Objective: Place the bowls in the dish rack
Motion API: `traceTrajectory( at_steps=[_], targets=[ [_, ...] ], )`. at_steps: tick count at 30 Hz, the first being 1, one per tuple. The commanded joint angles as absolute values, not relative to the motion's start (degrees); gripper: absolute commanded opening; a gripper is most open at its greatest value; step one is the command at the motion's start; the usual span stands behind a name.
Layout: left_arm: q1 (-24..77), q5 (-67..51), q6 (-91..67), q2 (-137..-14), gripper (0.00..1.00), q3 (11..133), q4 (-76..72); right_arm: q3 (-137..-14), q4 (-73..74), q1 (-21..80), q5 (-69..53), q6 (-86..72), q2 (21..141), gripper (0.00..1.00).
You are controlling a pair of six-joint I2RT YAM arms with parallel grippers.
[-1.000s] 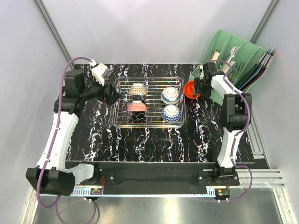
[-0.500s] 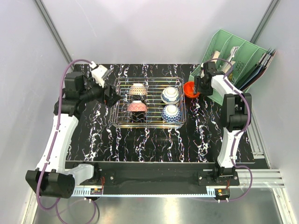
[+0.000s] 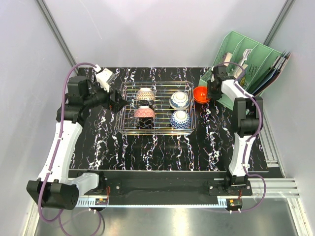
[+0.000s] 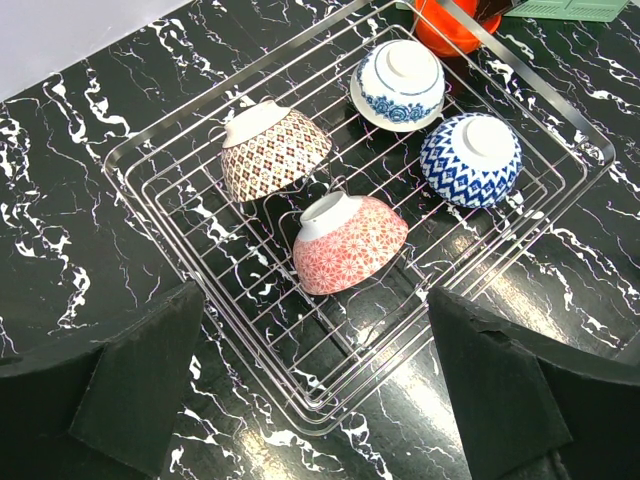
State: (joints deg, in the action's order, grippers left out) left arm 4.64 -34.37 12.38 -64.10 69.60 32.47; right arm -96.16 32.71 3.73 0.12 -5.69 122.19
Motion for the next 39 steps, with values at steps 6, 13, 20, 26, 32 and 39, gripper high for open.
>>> traceTrajectory(
  at_steps=[6, 13, 20, 26, 32, 39],
  targets=[
    [7.4, -34.9, 10.5, -67.4, 0.99, 69.5, 28.0, -96.5, 30.8, 3.4, -1.0, -6.9, 122.4, 0.00],
    [10.3, -34.5, 4.9, -77.0, 0.99, 76.5, 25.4, -92.3, 32.1, 3.4, 6.6, -3.8, 108.9, 0.00],
    [14.3, -33.8, 0.3, -85.3, 0.99, 83.2, 25.0, -89.8, 34.4, 3.5, 12.7, 1.7, 97.1, 0.00],
    [16.8, -33.0, -4.5, -90.7, 0.99, 87.7, 24.7, -90.2, 33.8, 6.1, 13.5, 6.0, 91.2, 0.00],
    [17.7, -30.7, -13.7, -97.2, 0.99, 93.5, 23.2, -90.2, 30.0, 15.9, 18.4, 10.6, 92.3, 0.00],
    [21.4, -28.4, -13.8, -99.8, 0.99, 94.9, 23.3, -94.1, 29.4, 24.0, 20.6, 11.4, 98.3, 0.00]
  ],
)
